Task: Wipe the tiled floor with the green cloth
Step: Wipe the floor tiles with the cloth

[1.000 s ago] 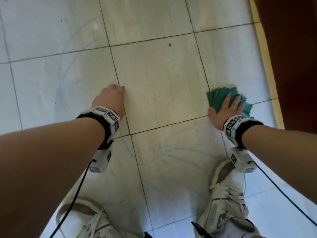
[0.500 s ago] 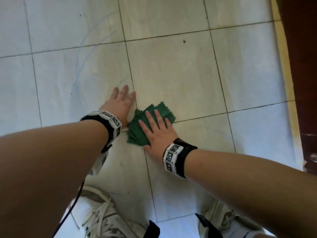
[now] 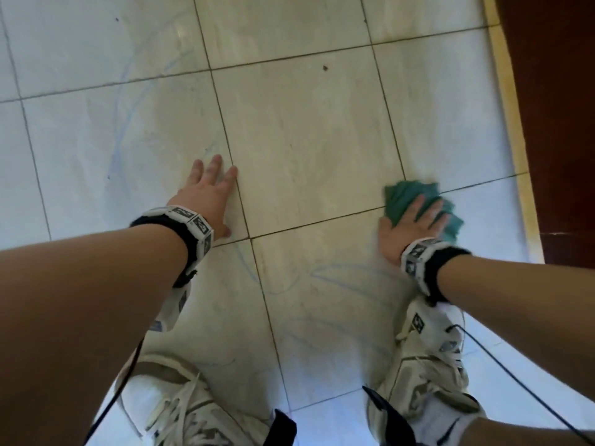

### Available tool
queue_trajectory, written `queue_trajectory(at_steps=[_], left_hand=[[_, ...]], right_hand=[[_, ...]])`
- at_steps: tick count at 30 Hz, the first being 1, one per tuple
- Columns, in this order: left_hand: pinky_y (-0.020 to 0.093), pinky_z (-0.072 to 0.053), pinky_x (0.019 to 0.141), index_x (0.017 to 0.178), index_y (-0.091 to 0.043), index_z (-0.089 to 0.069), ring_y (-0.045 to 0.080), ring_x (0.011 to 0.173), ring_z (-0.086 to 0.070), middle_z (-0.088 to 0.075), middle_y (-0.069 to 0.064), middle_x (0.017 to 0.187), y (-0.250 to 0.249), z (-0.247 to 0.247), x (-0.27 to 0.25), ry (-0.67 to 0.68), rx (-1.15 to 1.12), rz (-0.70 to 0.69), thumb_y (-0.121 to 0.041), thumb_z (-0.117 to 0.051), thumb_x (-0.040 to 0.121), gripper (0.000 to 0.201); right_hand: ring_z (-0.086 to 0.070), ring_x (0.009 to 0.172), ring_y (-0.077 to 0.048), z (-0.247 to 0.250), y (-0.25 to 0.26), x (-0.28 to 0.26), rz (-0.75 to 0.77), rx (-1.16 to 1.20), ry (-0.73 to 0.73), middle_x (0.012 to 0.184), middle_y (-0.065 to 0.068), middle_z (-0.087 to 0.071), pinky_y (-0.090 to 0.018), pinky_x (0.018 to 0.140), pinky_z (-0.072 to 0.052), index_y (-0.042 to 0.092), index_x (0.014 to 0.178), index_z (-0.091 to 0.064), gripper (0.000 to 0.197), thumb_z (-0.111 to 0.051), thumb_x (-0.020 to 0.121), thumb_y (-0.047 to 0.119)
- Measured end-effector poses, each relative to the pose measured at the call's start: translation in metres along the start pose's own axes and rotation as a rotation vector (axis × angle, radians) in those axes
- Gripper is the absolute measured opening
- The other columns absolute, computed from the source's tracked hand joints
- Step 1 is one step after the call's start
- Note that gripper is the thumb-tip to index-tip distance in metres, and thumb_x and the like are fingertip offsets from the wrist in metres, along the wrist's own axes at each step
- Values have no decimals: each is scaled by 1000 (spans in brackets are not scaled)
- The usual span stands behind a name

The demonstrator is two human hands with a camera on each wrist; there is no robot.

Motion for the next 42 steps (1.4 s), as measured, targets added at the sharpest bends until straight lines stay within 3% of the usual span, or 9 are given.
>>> queue_trajectory(at_steps=[6, 10, 18, 21, 25, 28, 33, 38, 42], left_hand=[[49, -25, 119, 157, -28, 9, 26, 151, 14, 24, -3, 162, 1, 2, 0, -19, 10, -9, -30, -81, 79, 119], [46, -27, 119, 157, -28, 8, 25, 151, 12, 21, -3, 163, 3, 2, 1, -87, 27, -27, -22, -73, 86, 108], [41, -26, 120, 157, -24, 11, 20, 152, 8, 18, -4, 164, 7, 11, -5, -105, -102, -22, -30, -69, 89, 105], [42, -18, 123, 157, -25, 7, 22, 152, 9, 18, -3, 164, 14, 24, -7, -206, -142, -14, -28, -60, 91, 94], [40, -7, 124, 158, -18, 4, 22, 152, 11, 12, 2, 165, 30, 42, -7, -313, -168, 27, -29, -51, 94, 85], [37, -7, 124, 158, -15, -2, 24, 152, 5, 5, 5, 166, 25, 50, -3, -313, -134, 17, -34, -54, 98, 81], [43, -11, 123, 158, -26, -2, 25, 152, 8, 12, 1, 165, 4, 48, 26, -156, -88, -51, -40, -59, 96, 86], [44, -11, 122, 158, -28, 3, 24, 151, 12, 19, 0, 164, 14, 42, 40, -61, -63, -25, -44, -61, 94, 91], [47, -15, 122, 158, -23, 2, 30, 151, 7, 16, 7, 164, 69, 73, 57, -95, -199, 187, -45, -66, 91, 98]], right_hand=[[36, 141, -41, -77, 160, -121, 826, -373, 135, 146, -13, 47, -59, 119, 4, 21, 150, 29, 91, -34, 98, 60], [34, 144, -36, -82, 214, -135, 1001, -484, 77, 145, -6, 46, -56, 119, 8, 26, 154, 22, 86, -34, 98, 60], [28, 147, -37, -25, 274, -90, 874, -415, -23, 159, -9, 34, -55, 121, 3, 27, 154, 23, 83, -29, 99, 60], [28, 147, -36, -20, 298, -90, 945, -469, 18, 160, -7, 33, -53, 120, 4, 27, 155, 20, 82, -31, 100, 59], [20, 151, -30, -1, 339, -110, 1220, -429, 122, 166, -1, 16, -47, 122, 1, 26, 160, 4, 72, -38, 104, 43], [12, 152, -31, 39, 337, -85, 1133, -326, -31, 167, -3, 6, -46, 125, -6, 26, 160, -4, 79, -52, 98, 37], [17, 150, -36, 55, 291, -22, 796, -403, 50, 164, -3, 24, -57, 121, -14, 30, 157, 13, 116, -71, 82, 56], [24, 147, -41, 50, 297, -20, 803, -458, 118, 160, -1, 34, -65, 117, -15, 34, 154, 21, 134, -81, 70, 59], [26, 145, -43, 51, 302, -15, 815, -496, 145, 158, 0, 37, -69, 115, -18, 36, 153, 23, 140, -84, 65, 60]])
Point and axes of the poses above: each hand's wrist, its own x-axis towards the middle knuckle, its own z-axis out of the back of the hand, y = z × x, the point moved 10 cm from there along x, towards the middle knuckle
